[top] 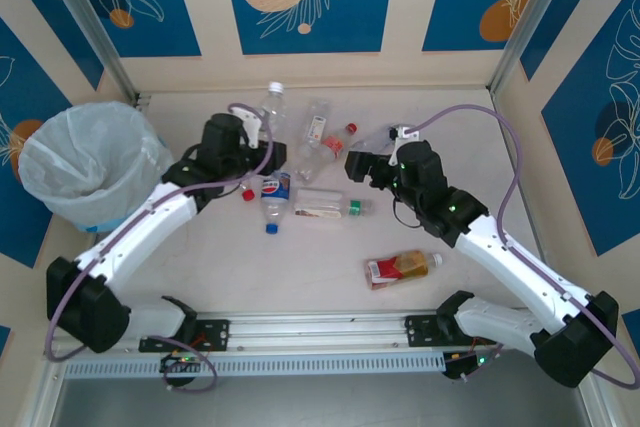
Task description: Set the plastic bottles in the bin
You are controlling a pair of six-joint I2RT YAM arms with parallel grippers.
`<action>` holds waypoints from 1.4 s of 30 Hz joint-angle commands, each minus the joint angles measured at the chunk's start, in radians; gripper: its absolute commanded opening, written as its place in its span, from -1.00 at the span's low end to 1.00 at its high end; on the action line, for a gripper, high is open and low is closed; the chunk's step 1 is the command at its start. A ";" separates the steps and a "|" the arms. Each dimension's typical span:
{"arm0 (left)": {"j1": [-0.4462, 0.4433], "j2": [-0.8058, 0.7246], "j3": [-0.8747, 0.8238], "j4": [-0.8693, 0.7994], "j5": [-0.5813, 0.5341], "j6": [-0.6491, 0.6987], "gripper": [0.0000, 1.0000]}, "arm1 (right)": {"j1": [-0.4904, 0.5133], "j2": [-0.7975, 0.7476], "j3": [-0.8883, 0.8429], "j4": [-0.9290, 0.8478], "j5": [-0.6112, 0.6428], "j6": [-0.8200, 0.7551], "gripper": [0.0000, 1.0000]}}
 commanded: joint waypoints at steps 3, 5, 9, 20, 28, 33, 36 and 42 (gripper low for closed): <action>0.124 -0.107 0.103 -0.143 -0.167 0.104 -0.02 | -0.006 0.023 0.008 0.081 -0.024 -0.018 0.99; 0.171 -0.126 0.127 -0.162 -0.217 0.114 -0.03 | -0.008 0.032 0.009 0.085 -0.032 -0.013 0.99; 0.224 -0.170 0.152 -0.156 -0.322 0.181 -0.03 | -0.010 0.043 0.009 0.090 -0.039 -0.008 0.99; 0.392 -0.195 0.098 0.055 -0.661 0.342 -0.03 | -0.015 0.092 0.037 0.105 -0.066 -0.016 0.99; 0.541 -0.197 0.051 0.103 -0.654 0.265 -0.01 | -0.015 0.103 0.041 0.103 -0.061 -0.017 1.00; 0.627 -0.184 -0.001 0.075 -0.657 0.176 -0.01 | -0.016 0.097 0.041 0.097 -0.051 -0.020 0.99; 0.651 -0.186 -0.032 0.077 -0.647 0.137 0.04 | -0.016 0.093 0.044 0.088 -0.046 -0.027 0.99; 0.660 -0.181 -0.044 0.042 -0.643 0.081 0.54 | -0.016 0.086 0.038 0.075 -0.042 -0.016 0.99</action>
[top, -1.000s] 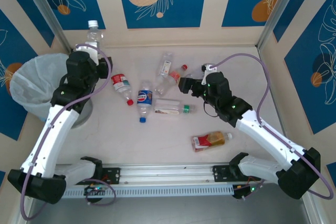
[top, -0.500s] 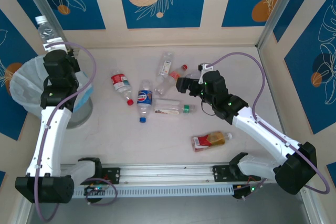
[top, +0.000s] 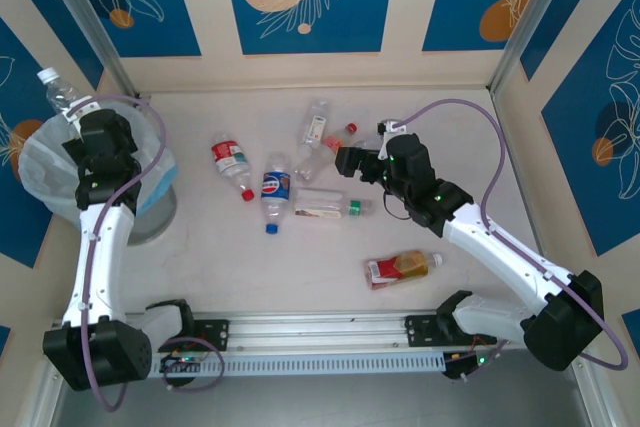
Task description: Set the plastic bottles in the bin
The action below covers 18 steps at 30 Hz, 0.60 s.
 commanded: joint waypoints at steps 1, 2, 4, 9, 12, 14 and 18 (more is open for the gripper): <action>0.013 -0.001 0.003 -0.010 -0.013 -0.059 0.63 | -0.006 -0.014 0.024 -0.002 0.017 -0.008 0.99; 0.014 0.000 0.006 -0.018 -0.016 -0.067 0.74 | -0.006 -0.016 0.023 -0.004 0.018 -0.007 0.99; 0.014 0.003 0.017 -0.033 -0.013 -0.077 0.85 | -0.006 -0.019 0.021 -0.007 0.019 -0.004 0.99; 0.012 0.004 0.042 -0.077 0.024 -0.110 0.98 | -0.006 -0.025 0.014 -0.008 0.027 0.005 1.00; 0.011 0.007 0.069 -0.116 0.088 -0.134 0.98 | -0.007 -0.024 0.008 -0.008 0.028 0.012 1.00; 0.012 0.008 0.085 -0.140 0.133 -0.148 0.98 | -0.009 -0.022 0.001 -0.007 0.027 0.018 0.99; 0.010 0.006 0.110 -0.173 0.246 -0.177 0.98 | -0.019 -0.013 -0.013 -0.014 0.036 0.053 0.99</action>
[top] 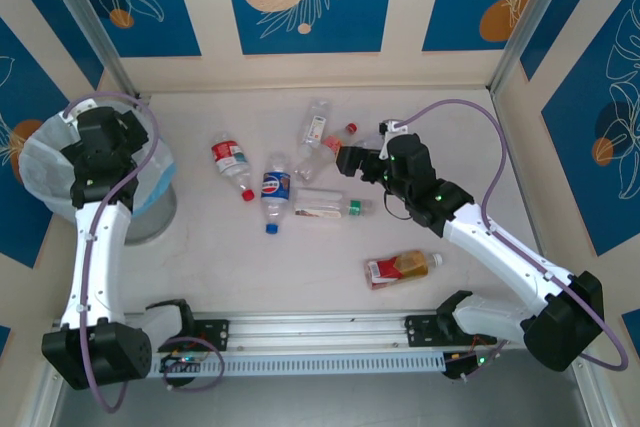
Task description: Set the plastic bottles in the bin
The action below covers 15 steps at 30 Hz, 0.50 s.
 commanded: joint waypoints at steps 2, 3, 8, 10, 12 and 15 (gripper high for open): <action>0.003 -0.007 0.047 -0.047 0.174 -0.053 0.98 | -0.018 -0.007 -0.018 -0.012 0.030 0.052 0.99; -0.002 -0.011 0.048 -0.043 0.201 -0.056 0.98 | -0.023 -0.006 -0.021 -0.015 0.030 0.060 1.00; -0.033 -0.039 0.051 -0.039 0.356 -0.077 0.98 | -0.050 -0.005 -0.015 -0.075 0.020 0.101 1.00; -0.060 -0.057 0.049 -0.026 0.438 -0.084 0.98 | -0.063 -0.008 -0.013 -0.109 0.020 0.123 0.99; -0.107 -0.076 0.045 -0.008 0.490 -0.076 0.98 | -0.078 -0.014 -0.023 -0.132 0.019 0.150 0.99; -0.188 -0.093 0.039 0.011 0.523 -0.052 0.98 | -0.103 -0.019 -0.033 -0.170 0.014 0.198 0.99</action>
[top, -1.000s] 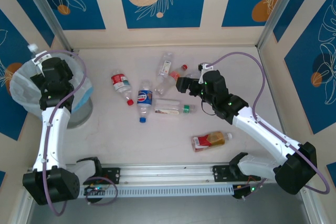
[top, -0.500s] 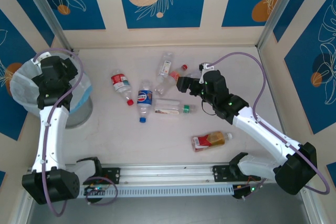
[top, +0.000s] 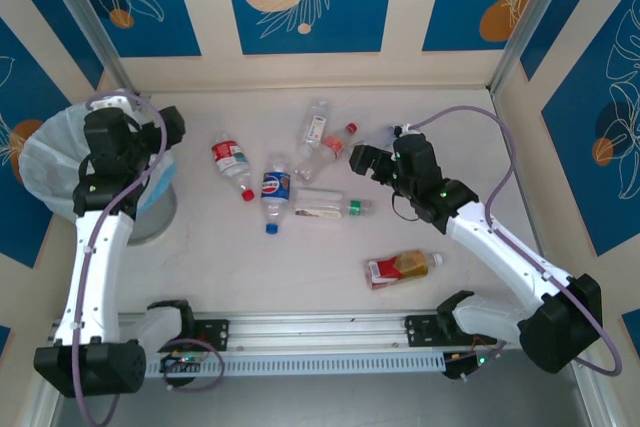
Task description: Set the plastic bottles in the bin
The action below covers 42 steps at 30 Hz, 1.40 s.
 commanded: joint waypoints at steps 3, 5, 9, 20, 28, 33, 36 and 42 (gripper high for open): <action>-0.126 -0.031 0.004 0.065 0.151 0.020 0.98 | -0.047 -0.019 -0.015 -0.130 0.007 0.115 0.99; -0.169 -0.025 -0.014 0.088 0.190 0.029 0.98 | -0.061 -0.022 -0.015 -0.168 0.004 0.137 0.99; -0.238 -0.005 -0.047 0.129 0.292 0.047 0.98 | -0.074 -0.038 -0.020 -0.249 0.003 0.166 0.99; -0.284 0.002 -0.196 0.199 0.438 0.111 0.98 | -0.078 -0.058 0.035 -0.551 -0.068 0.171 0.98; -0.284 -0.027 -0.350 0.427 0.356 0.036 0.98 | -0.085 -0.059 0.030 -0.797 -0.056 0.449 0.99; -0.284 0.011 -0.363 0.454 0.336 0.038 0.98 | -0.149 -0.035 -0.001 -0.865 -0.142 0.623 0.99; -0.284 0.015 -0.366 0.448 0.350 0.054 0.98 | -0.216 -0.018 -0.019 -0.926 -0.187 0.726 0.99; -0.285 0.014 -0.385 0.433 0.330 0.067 0.98 | -0.284 -0.067 -0.125 -0.919 -0.238 0.867 0.99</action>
